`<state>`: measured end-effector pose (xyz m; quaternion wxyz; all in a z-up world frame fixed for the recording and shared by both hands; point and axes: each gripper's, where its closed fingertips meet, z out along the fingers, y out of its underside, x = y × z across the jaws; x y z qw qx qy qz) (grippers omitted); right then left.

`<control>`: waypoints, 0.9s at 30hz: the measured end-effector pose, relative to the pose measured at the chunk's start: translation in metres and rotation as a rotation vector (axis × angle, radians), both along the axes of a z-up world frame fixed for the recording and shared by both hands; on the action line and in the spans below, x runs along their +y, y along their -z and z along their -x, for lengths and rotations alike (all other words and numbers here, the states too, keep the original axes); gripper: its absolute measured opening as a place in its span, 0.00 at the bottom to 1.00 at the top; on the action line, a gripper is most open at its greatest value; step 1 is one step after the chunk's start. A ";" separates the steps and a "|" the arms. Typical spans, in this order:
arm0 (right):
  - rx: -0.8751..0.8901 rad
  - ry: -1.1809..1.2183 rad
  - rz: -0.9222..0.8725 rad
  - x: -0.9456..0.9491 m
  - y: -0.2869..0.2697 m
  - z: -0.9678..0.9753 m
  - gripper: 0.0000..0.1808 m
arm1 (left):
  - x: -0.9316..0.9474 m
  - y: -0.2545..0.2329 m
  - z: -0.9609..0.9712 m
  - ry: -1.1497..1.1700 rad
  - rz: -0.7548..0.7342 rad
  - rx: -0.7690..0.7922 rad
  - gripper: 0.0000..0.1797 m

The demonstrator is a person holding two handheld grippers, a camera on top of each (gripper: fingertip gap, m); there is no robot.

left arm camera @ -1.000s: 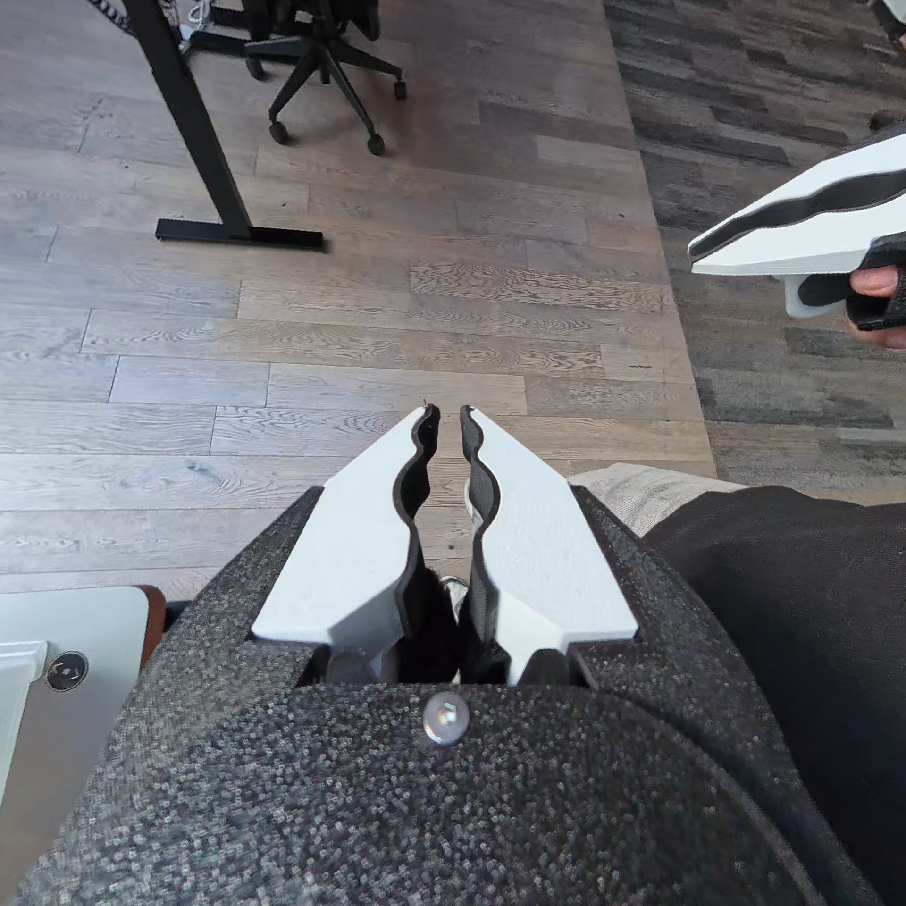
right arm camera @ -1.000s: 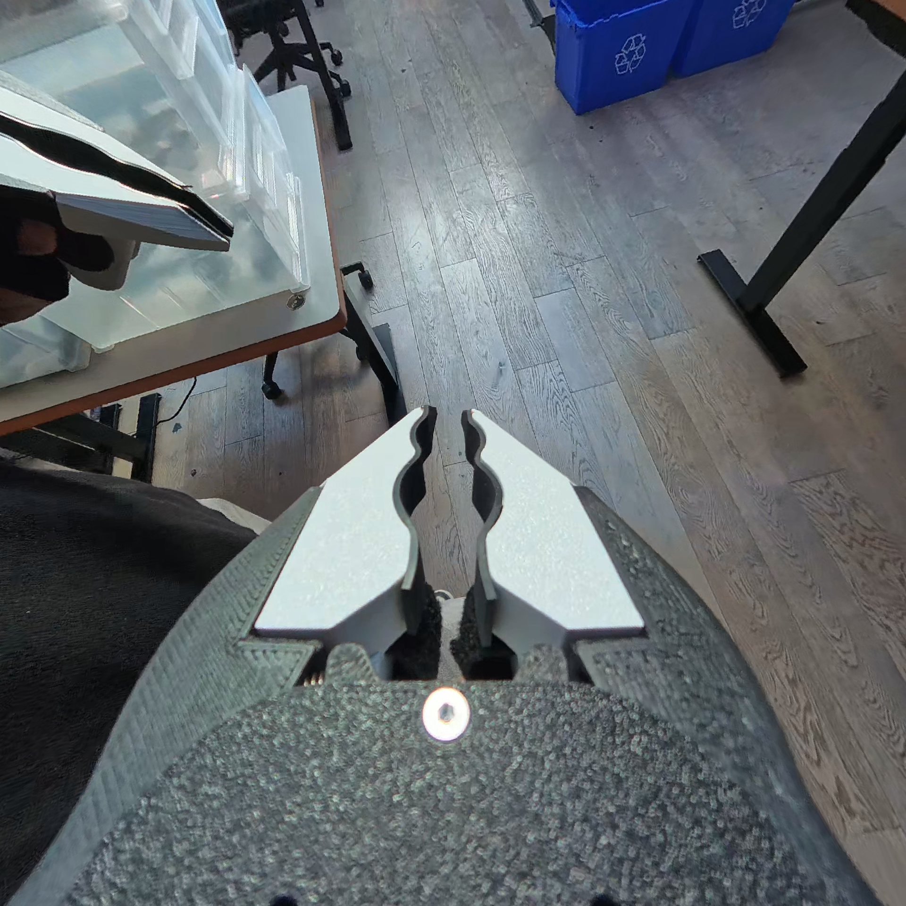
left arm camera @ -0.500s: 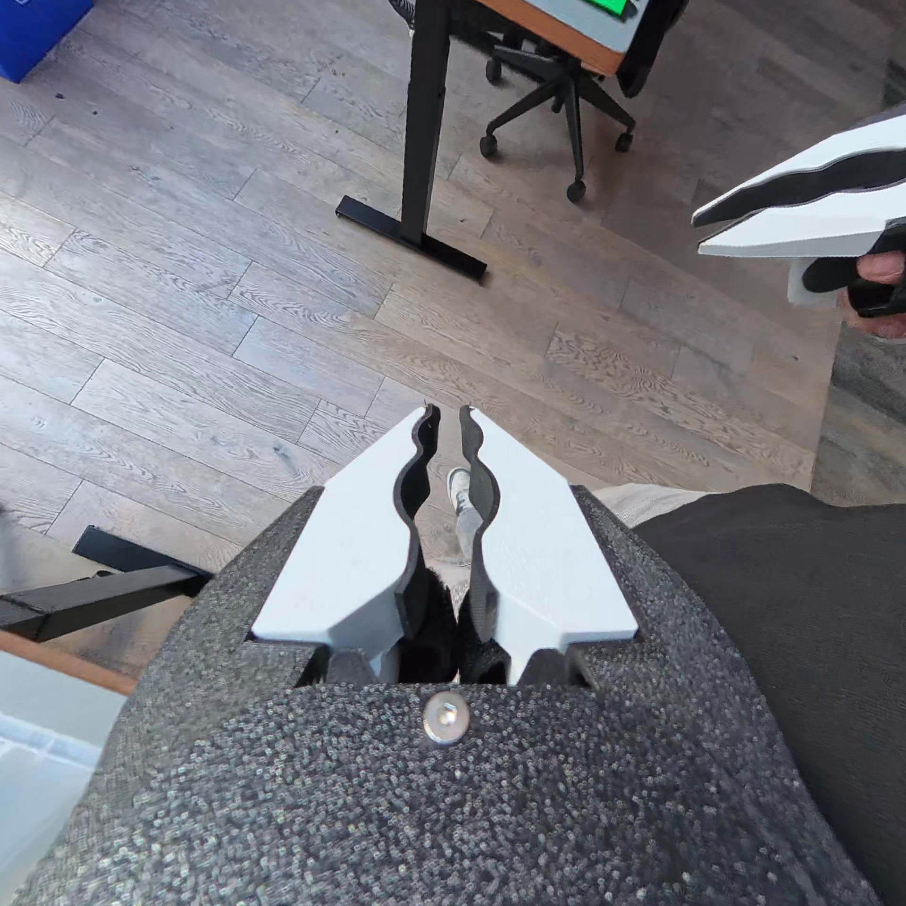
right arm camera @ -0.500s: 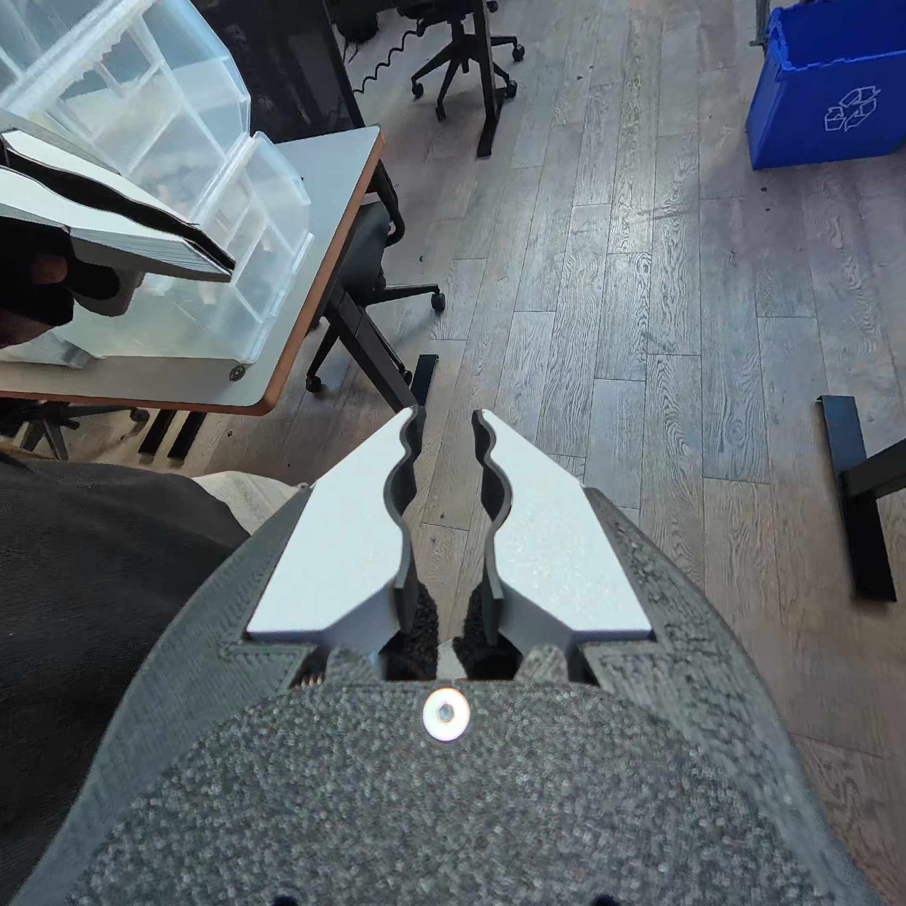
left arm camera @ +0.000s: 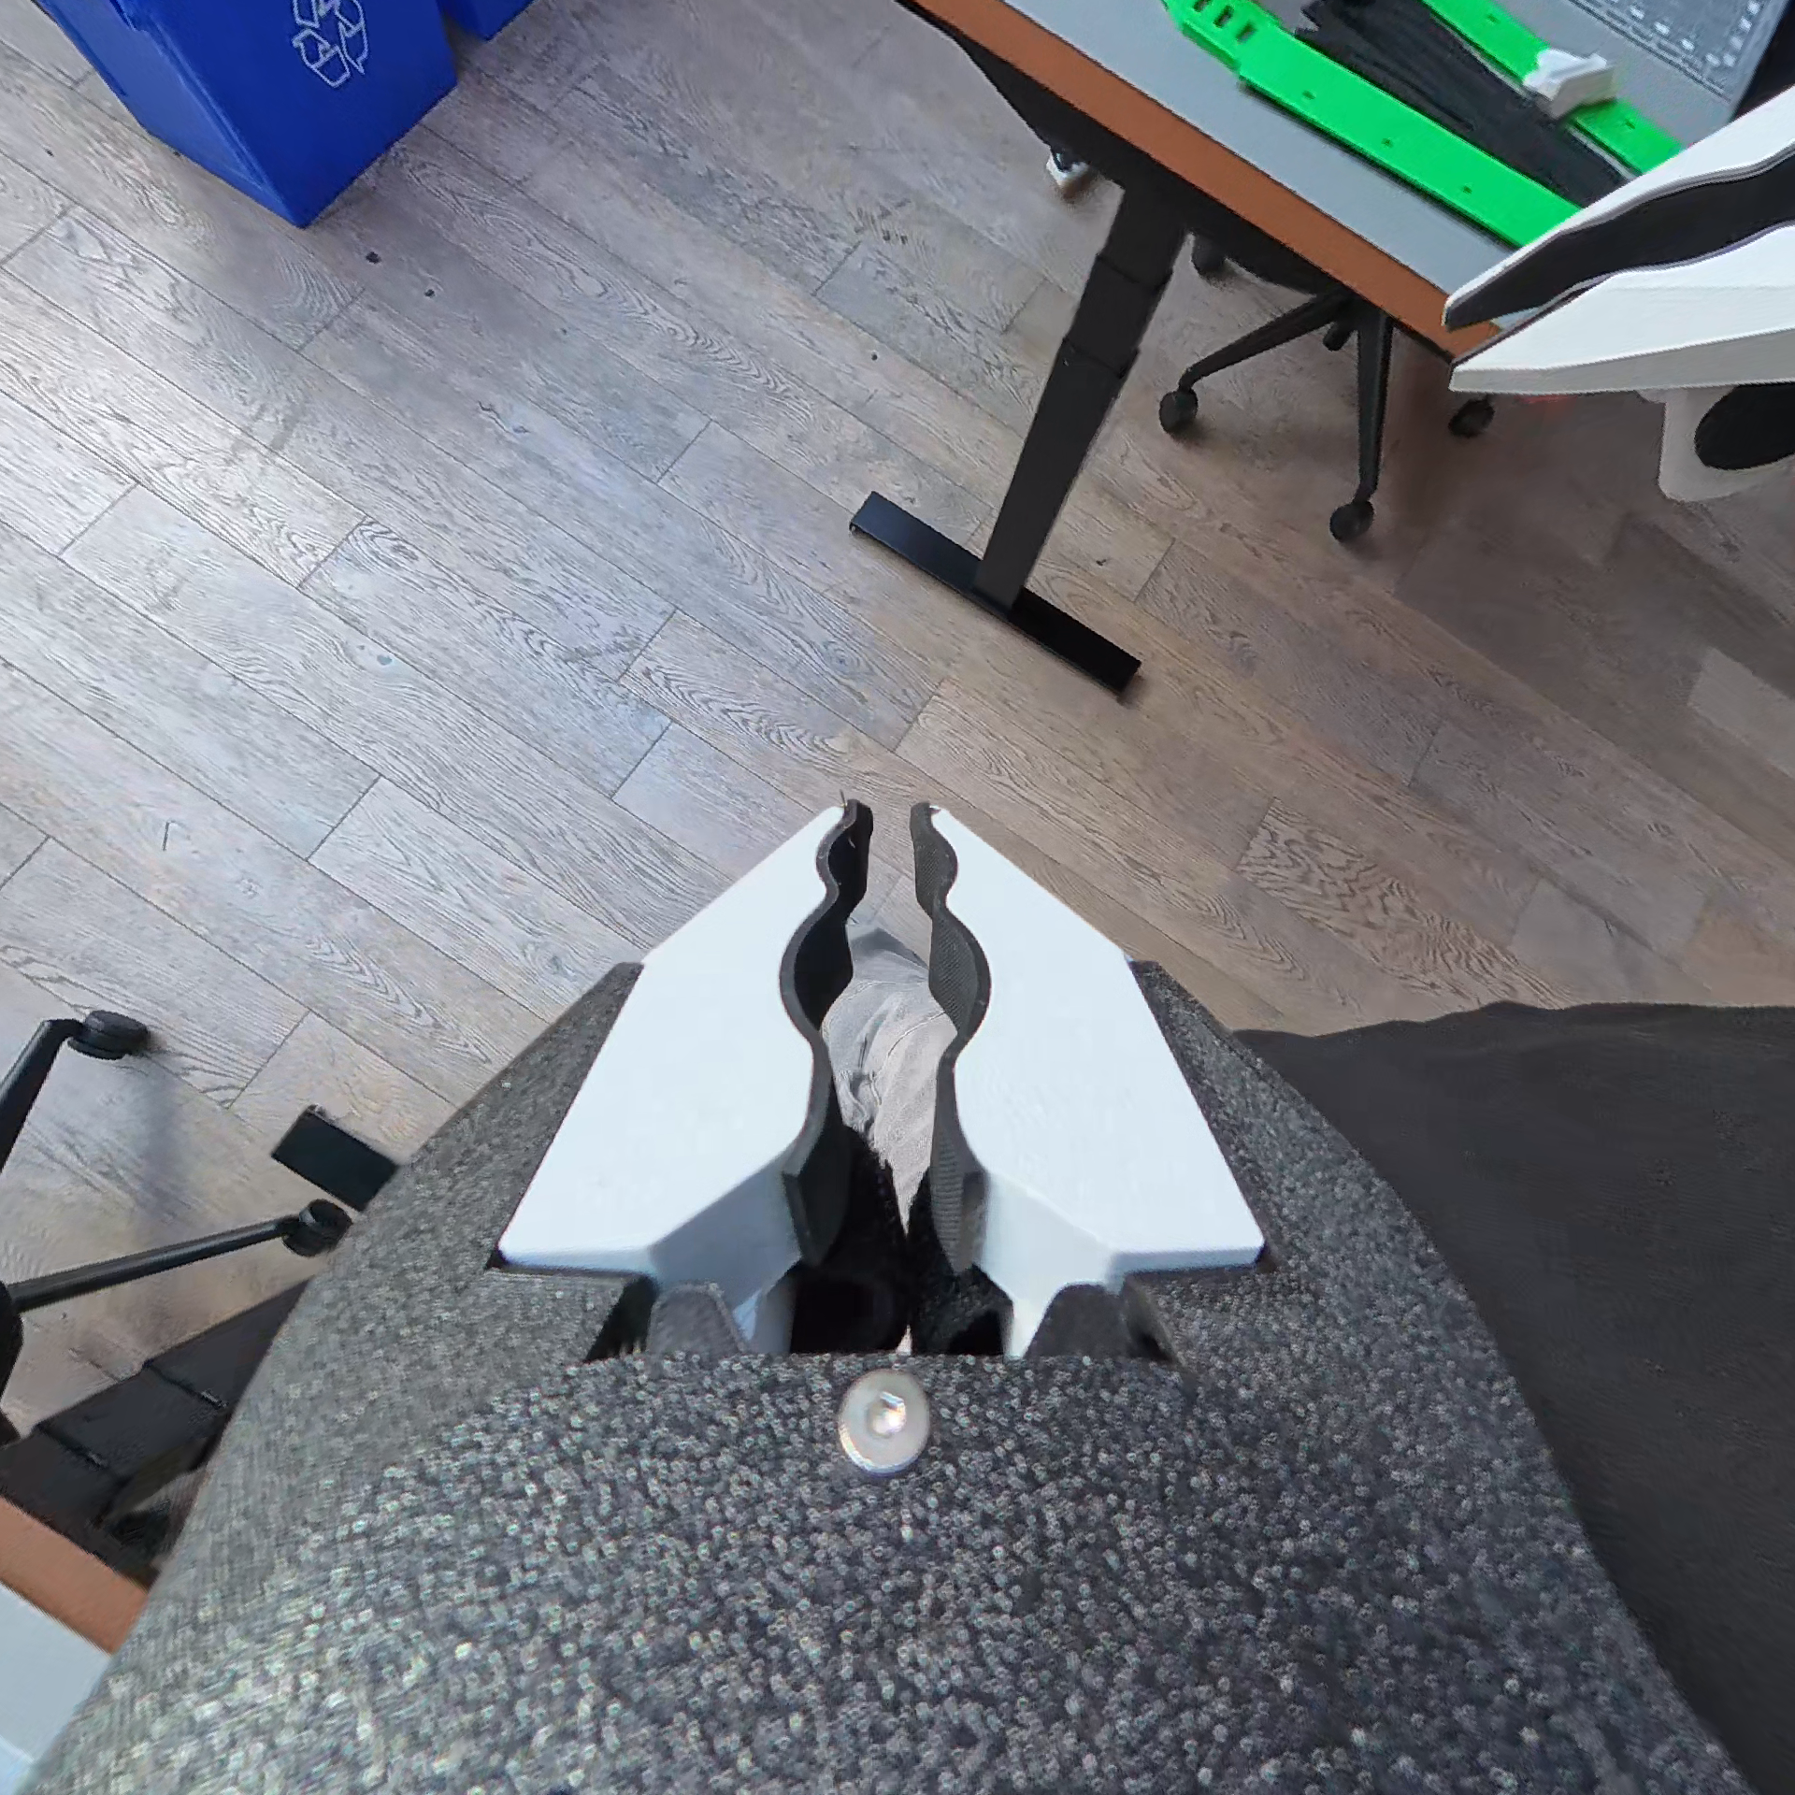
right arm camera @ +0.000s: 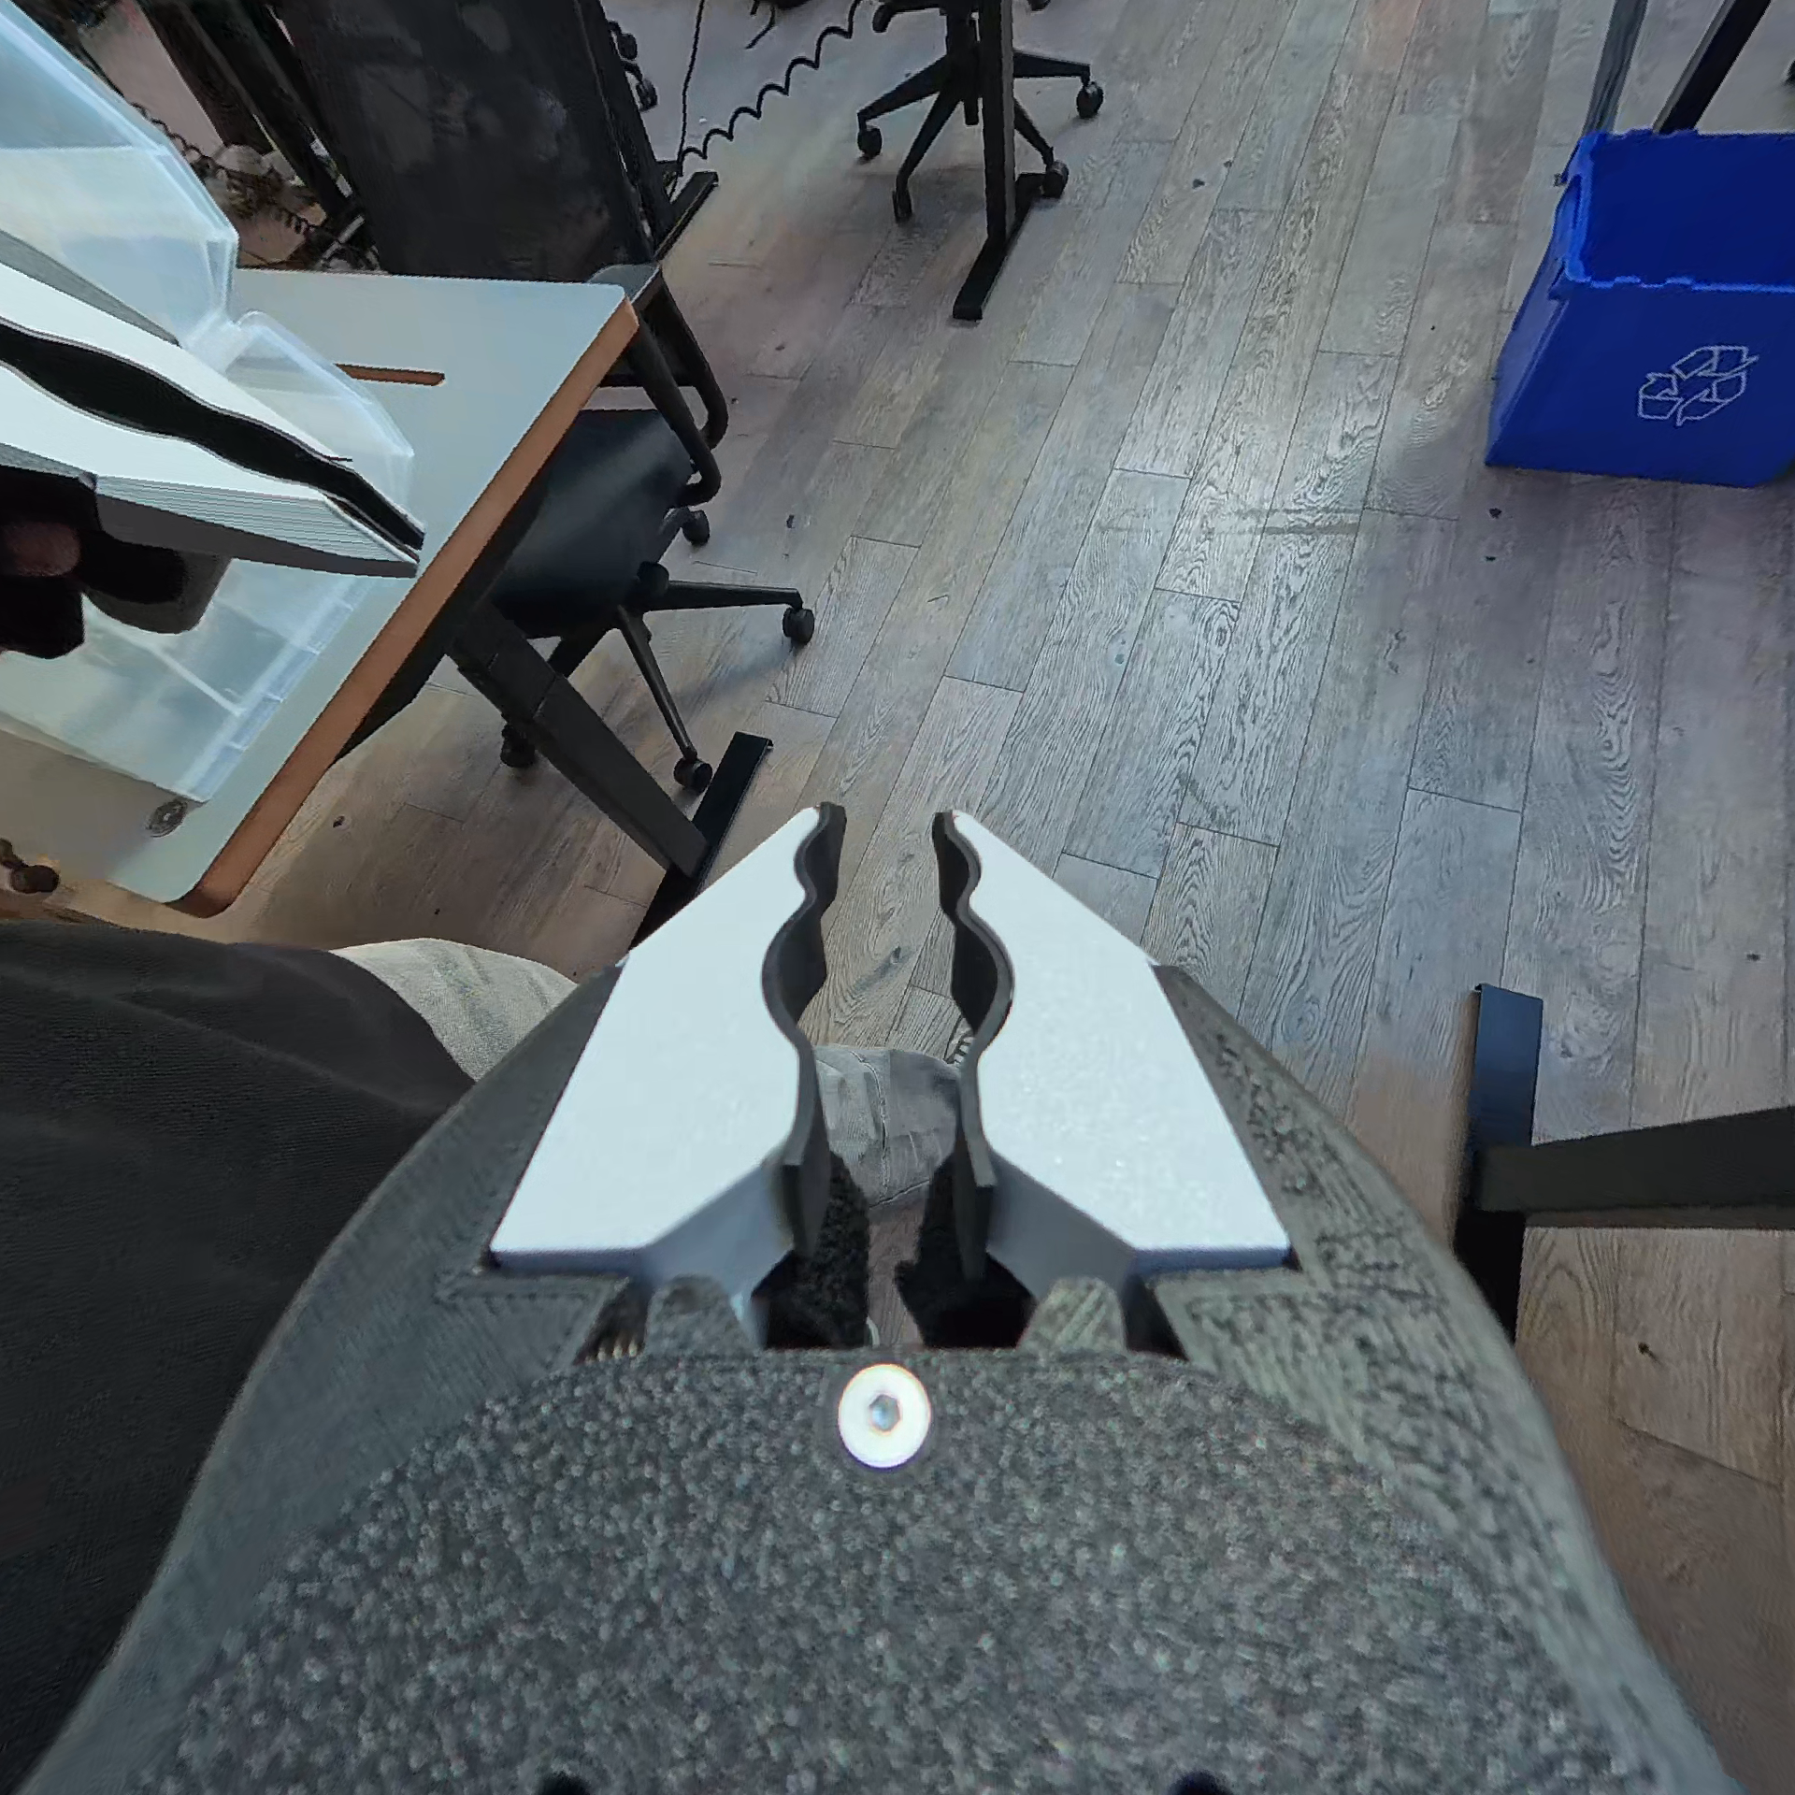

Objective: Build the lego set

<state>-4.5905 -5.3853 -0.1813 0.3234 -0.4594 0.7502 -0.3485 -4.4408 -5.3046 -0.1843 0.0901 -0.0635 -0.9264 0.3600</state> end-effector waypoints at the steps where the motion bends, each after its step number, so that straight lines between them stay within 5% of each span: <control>1: -0.005 -0.011 -0.002 -0.019 0.000 -0.012 0.11 | -0.021 0.001 -0.009 -0.009 0.010 -0.002 0.04; 27: 0.027 -0.383 -0.060 -0.550 0.028 -0.385 0.11 | -0.500 0.012 -0.367 -0.444 0.015 -0.010 0.04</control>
